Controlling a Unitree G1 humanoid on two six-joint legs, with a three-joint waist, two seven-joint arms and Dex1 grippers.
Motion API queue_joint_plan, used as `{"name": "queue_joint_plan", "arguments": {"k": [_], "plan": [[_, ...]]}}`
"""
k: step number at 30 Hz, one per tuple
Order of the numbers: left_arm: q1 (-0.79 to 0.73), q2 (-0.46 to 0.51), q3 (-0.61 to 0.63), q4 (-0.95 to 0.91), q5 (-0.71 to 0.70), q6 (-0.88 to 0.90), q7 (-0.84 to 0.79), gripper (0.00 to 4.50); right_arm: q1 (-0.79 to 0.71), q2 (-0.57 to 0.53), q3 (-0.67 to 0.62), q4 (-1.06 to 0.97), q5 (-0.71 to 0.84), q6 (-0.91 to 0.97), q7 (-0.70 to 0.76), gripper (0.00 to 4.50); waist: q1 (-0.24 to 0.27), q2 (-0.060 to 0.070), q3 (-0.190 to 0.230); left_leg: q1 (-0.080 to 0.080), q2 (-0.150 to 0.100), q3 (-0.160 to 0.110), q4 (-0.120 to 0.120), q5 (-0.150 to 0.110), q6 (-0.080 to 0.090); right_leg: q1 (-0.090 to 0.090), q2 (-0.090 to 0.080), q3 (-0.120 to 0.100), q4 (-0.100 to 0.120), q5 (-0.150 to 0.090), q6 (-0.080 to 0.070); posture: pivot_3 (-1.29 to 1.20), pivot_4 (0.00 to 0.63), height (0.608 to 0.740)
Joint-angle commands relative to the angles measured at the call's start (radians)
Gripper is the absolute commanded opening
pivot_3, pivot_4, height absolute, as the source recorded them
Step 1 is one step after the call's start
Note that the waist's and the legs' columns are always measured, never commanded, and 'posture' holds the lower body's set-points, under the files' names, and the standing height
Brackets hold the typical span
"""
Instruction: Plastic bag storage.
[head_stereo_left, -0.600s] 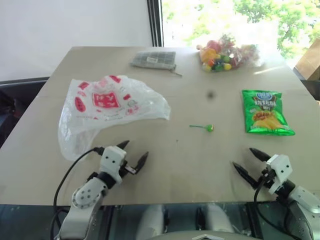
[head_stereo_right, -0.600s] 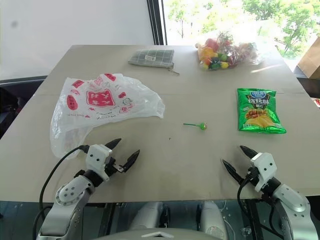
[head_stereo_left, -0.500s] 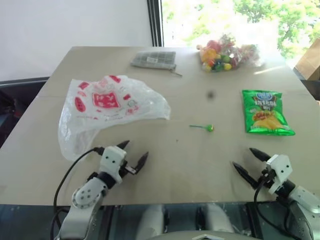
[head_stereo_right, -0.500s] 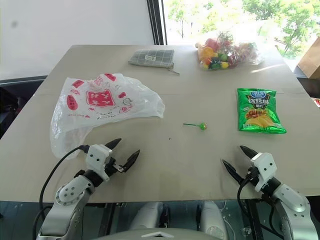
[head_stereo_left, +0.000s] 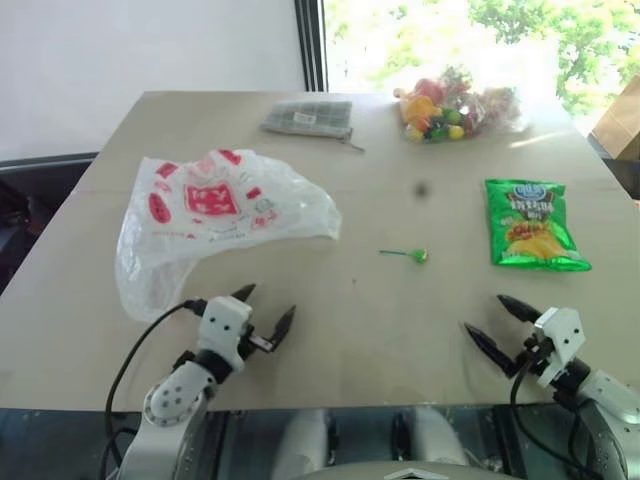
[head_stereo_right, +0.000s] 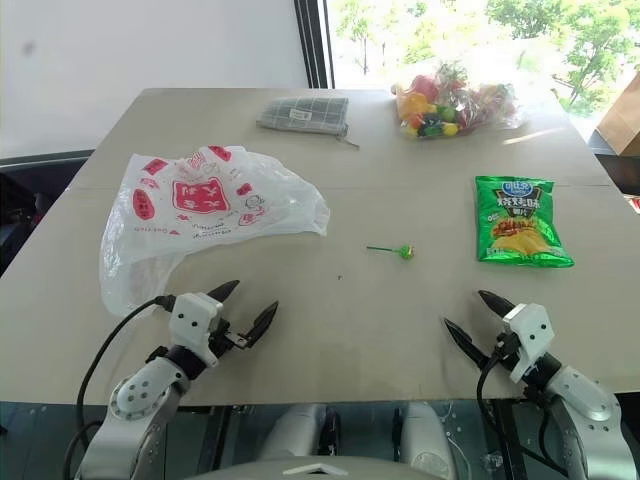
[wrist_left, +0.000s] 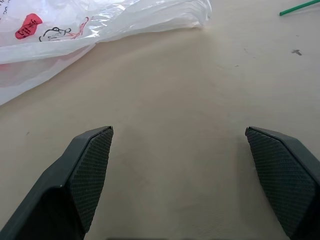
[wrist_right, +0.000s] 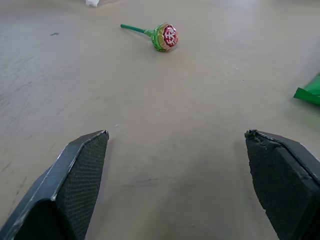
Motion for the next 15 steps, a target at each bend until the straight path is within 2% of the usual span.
{"name": "queue_joint_plan", "arguments": {"k": [1, 8, 11, 15], "plan": [[-0.001, -0.005, -0.004, -0.040, 0.003, -0.008, 0.004, 4.50, 0.006, 0.002, -0.007, -0.028, 0.018, -0.015, 0.004, 4.44, 0.000, 0.000, 0.000, 0.000, 0.000, 0.000, 0.000, 0.000, 0.000, 0.000, 0.000, 0.000, 0.000, 0.000, 0.000, 0.00, 0.150, 0.740], [-0.006, -0.009, 0.000, -0.035, 0.009, -0.007, 0.011, 4.50, -0.005, 0.005, 0.002, -0.027, 0.020, -0.022, 0.015, 4.44, 0.000, 0.000, 0.000, 0.000, 0.000, 0.000, 0.000, 0.000, 0.000, 0.000, 0.000, 0.000, 0.000, 0.000, 0.000, 0.00, 0.150, 0.740], [-0.032, -0.047, 0.075, -0.050, 0.027, 0.009, 0.121, 4.50, -0.048, -0.006, 0.029, -0.099, 0.079, 0.043, 0.040, 4.44, 0.000, 0.000, 0.002, 0.000, 0.000, 0.000, 0.000, 0.000, 0.000, 0.000, 0.000, 0.000, 0.000, 0.000, 0.000, 0.00, 0.150, 0.740], [0.010, -0.117, 0.160, -0.112, 0.084, -0.008, 0.261, 4.50, -0.085, -0.009, 0.081, -0.197, 0.130, 0.109, 0.053, 4.44, -0.004, -0.002, 0.003, 0.000, 0.000, 0.000, 0.000, 0.000, 0.000, 0.000, 0.000, 0.000, 0.001, 0.002, 0.002, 0.00, 0.150, 0.740]]}}
